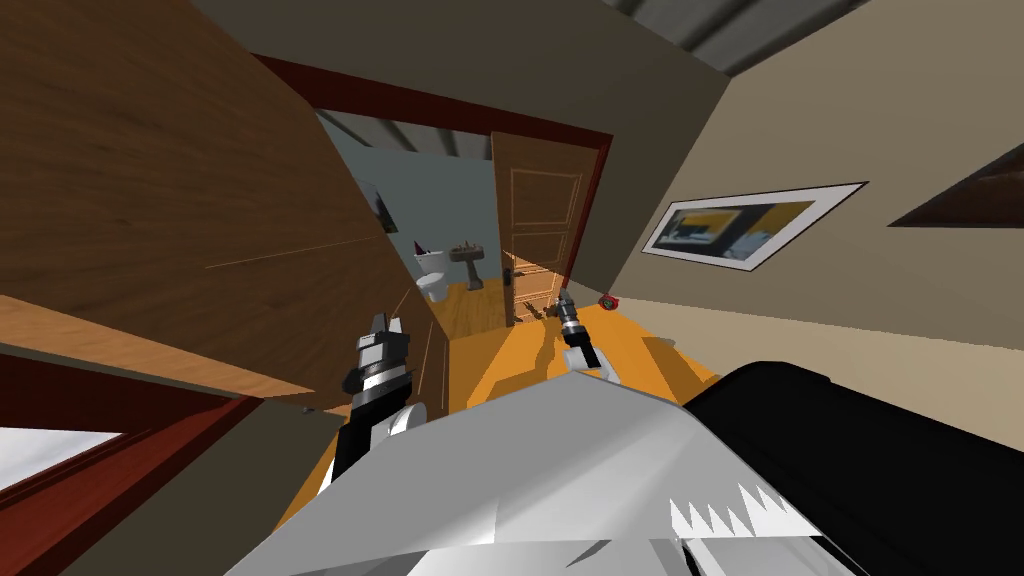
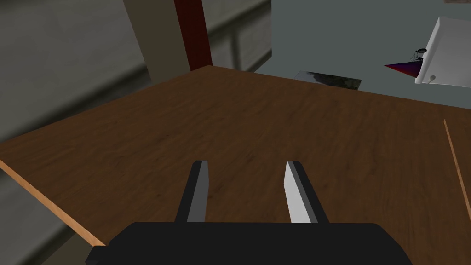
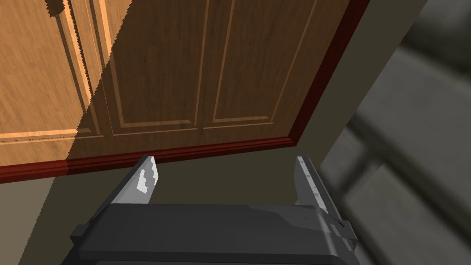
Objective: Pull the door open
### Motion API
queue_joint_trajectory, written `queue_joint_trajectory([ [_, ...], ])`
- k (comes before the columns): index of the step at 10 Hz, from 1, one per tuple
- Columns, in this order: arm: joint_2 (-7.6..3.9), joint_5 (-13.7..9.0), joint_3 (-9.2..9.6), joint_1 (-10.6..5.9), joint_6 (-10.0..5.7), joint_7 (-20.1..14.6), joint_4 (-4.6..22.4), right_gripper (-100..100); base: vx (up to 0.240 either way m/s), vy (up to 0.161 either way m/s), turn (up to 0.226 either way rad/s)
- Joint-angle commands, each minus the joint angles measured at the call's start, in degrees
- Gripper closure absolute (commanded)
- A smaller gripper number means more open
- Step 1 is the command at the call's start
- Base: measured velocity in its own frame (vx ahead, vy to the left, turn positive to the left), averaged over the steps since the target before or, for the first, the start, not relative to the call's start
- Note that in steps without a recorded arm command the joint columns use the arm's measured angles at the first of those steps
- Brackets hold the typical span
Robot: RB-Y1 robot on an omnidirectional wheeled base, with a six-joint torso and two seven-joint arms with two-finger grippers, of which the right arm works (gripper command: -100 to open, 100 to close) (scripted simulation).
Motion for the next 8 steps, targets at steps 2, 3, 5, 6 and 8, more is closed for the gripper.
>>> queue_joint_trajectory([
  [2, -0.78, 0.9, -1.13, -1.75, 0.35, -1.7, 3.3, -100, 0.134, -0.025, 0.098],
  [3, -0.95, 1.3, -1.43, -2.24, 0.45, -2.1, 4.4, -100, 0.112, -0.017, 0.074],
  [5, -1.36, 2.3, -2.36, -3.71, 0.75, -3.6, 7.4, -100, 0.115, -0.013, 0.113],
  [6, -1.48, 2.7, -2.68, -4.21, 0.85, -4.1, 8.5, -100, 0.129, -0.018, 0.104],
  [8, -1.78, 3.8, -3.62, -5.71, 1.15, -5.6, 11.6, -100, 0.131, -0.011, 0.137],
])
